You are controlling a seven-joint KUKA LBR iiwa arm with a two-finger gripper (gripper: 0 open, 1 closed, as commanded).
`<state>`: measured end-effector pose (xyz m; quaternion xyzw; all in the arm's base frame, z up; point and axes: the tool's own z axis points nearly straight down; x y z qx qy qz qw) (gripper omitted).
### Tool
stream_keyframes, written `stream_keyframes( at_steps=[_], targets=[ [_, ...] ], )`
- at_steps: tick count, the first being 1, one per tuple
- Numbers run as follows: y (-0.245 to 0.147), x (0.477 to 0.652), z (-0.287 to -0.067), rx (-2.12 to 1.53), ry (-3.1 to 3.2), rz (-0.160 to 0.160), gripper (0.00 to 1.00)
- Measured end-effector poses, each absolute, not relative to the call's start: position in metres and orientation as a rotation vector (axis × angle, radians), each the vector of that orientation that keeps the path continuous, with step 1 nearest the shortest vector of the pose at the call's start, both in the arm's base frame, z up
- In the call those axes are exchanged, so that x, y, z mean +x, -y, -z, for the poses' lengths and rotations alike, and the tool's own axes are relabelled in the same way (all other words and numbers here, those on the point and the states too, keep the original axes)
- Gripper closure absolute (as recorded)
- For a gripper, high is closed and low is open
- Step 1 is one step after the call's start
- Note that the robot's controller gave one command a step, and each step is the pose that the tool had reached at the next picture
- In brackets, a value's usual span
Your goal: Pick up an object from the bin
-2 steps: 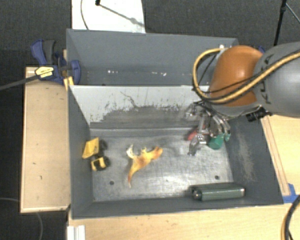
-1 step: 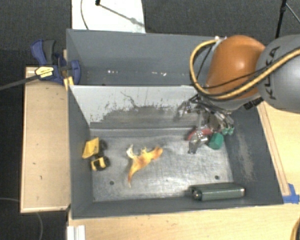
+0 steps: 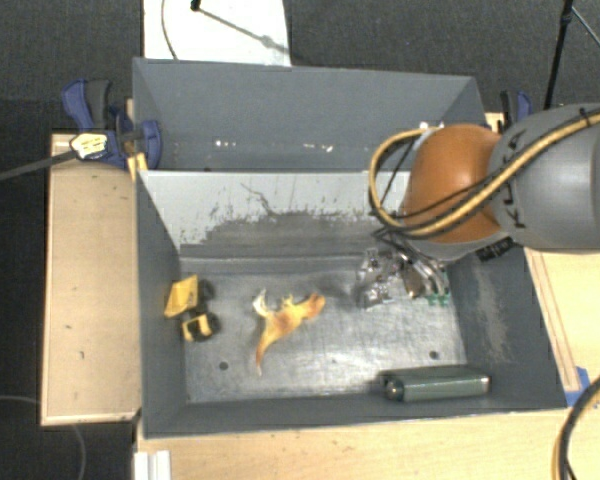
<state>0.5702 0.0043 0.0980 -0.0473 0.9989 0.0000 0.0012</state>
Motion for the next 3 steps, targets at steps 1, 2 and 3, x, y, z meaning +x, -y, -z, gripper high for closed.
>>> stream_keyframes(
  at_steps=[1,2,3],
  targets=[
    [-0.004,0.570,-0.098,-0.149,-3.136,0.000,1.00],
    [-0.004,0.536,-0.085,-0.222,-3.127,0.000,1.00],
    [-0.032,0.548,-0.097,-0.235,-3.140,0.000,1.00]
  ],
)
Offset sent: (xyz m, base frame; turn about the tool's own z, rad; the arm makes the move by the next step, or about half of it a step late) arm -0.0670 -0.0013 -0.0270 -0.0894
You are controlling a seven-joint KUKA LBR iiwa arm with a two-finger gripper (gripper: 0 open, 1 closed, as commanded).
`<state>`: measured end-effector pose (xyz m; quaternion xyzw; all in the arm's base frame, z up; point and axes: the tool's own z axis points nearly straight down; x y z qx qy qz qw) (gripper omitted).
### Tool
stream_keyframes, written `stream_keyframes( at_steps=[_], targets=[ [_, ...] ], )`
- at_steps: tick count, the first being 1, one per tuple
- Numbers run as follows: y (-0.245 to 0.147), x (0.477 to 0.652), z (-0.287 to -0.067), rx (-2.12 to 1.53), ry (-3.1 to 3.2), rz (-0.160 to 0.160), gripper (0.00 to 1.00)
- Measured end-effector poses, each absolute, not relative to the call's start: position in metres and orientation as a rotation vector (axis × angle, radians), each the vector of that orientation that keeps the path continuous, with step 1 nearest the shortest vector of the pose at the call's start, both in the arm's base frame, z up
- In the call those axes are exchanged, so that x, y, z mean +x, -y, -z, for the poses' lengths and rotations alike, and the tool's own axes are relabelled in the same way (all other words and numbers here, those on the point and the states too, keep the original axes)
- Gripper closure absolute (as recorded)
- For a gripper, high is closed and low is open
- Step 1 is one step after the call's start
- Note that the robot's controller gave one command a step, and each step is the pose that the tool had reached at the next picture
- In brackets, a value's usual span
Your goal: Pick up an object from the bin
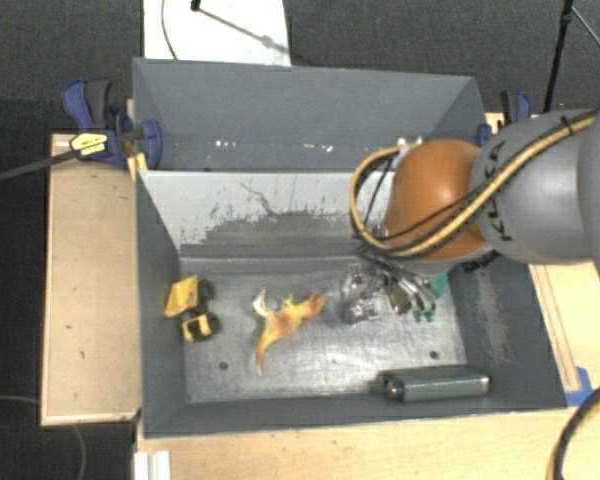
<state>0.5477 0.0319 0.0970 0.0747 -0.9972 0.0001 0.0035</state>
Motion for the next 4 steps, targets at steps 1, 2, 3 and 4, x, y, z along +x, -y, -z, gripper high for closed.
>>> stream_keyframes(
  at_steps=[1,2,3,4],
  targets=[
    [-0.045,0.554,-0.157,0.240,3.130,0.002,1.00],
    [-0.016,0.527,-0.129,0.643,3.079,0.000,0.00],
    [-0.010,0.521,-0.118,0.666,3.070,0.001,0.00],
    [-0.112,0.544,-0.089,0.990,2.985,0.002,1.00]
  ],
)
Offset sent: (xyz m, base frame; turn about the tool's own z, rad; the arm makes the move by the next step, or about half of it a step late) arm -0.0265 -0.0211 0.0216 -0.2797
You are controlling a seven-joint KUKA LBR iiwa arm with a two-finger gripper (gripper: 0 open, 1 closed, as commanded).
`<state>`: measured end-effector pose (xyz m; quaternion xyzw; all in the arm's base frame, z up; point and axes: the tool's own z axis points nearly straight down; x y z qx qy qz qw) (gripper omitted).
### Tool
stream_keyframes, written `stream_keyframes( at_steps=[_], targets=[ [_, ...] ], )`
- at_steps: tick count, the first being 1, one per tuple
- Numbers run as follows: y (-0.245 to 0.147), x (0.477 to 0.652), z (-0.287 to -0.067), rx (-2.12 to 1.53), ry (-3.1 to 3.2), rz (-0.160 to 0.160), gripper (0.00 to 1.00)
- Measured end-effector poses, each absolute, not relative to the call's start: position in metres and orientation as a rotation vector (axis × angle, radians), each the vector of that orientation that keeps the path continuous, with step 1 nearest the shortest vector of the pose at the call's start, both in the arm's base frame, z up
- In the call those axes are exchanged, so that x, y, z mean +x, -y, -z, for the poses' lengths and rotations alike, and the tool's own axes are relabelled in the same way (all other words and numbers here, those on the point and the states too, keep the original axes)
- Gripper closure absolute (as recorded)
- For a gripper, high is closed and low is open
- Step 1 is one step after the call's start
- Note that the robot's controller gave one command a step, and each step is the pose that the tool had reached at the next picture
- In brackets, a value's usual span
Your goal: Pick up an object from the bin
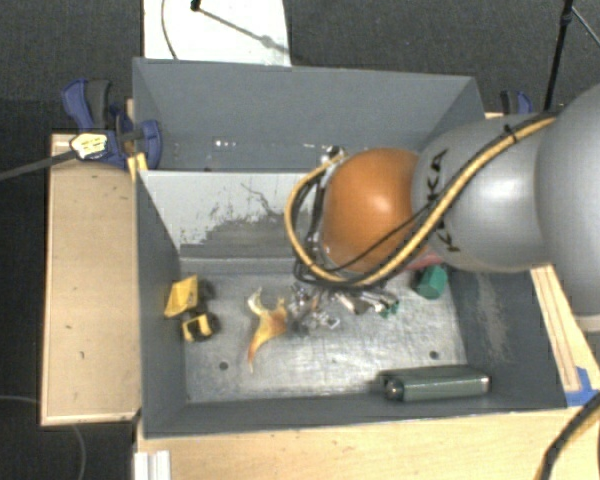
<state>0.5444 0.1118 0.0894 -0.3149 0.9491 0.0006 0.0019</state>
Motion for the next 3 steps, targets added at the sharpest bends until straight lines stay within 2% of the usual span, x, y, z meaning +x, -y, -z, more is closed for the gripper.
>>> stream_keyframes(
  at_steps=[1,2,3],
  targets=[
    [-0.112,0.544,-0.089,-0.987,-2.979,-0.002,1.00],
    [-0.114,0.543,-0.129,-0.959,-2.998,-0.003,1.00],
    [-0.111,0.542,-0.191,-0.927,-3.003,-0.002,1.00]
  ],
)
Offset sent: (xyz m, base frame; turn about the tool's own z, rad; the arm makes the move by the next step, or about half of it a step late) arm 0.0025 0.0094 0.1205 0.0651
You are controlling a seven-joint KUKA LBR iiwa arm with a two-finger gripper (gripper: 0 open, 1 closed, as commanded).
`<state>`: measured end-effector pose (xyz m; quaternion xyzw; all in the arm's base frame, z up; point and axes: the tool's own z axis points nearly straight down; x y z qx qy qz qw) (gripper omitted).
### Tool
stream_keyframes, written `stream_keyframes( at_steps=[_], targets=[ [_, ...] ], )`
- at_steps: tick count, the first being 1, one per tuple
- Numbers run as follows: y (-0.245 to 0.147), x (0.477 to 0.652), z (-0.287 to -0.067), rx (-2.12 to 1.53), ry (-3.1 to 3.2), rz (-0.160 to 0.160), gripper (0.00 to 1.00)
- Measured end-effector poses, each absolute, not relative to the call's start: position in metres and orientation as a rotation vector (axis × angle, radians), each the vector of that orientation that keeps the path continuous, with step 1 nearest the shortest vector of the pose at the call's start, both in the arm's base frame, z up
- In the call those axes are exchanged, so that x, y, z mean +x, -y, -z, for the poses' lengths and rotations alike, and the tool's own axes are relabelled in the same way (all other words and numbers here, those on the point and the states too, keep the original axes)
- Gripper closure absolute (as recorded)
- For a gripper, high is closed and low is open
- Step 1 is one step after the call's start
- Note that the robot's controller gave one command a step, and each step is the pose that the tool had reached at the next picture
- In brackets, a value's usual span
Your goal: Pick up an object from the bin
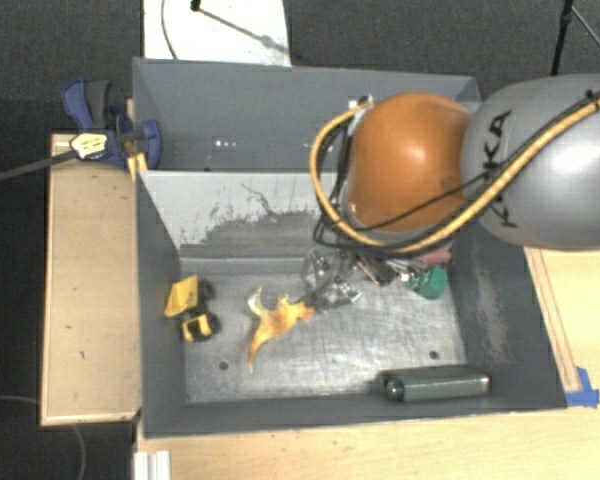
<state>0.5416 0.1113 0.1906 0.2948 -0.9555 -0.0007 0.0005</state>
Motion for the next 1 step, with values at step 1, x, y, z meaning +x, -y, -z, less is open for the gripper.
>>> stream_keyframes(
  at_steps=[1],
  targets=[
    [-0.1183,0.5423,-0.2253,0.678,3.075,0.001,1.00]
  ],
)
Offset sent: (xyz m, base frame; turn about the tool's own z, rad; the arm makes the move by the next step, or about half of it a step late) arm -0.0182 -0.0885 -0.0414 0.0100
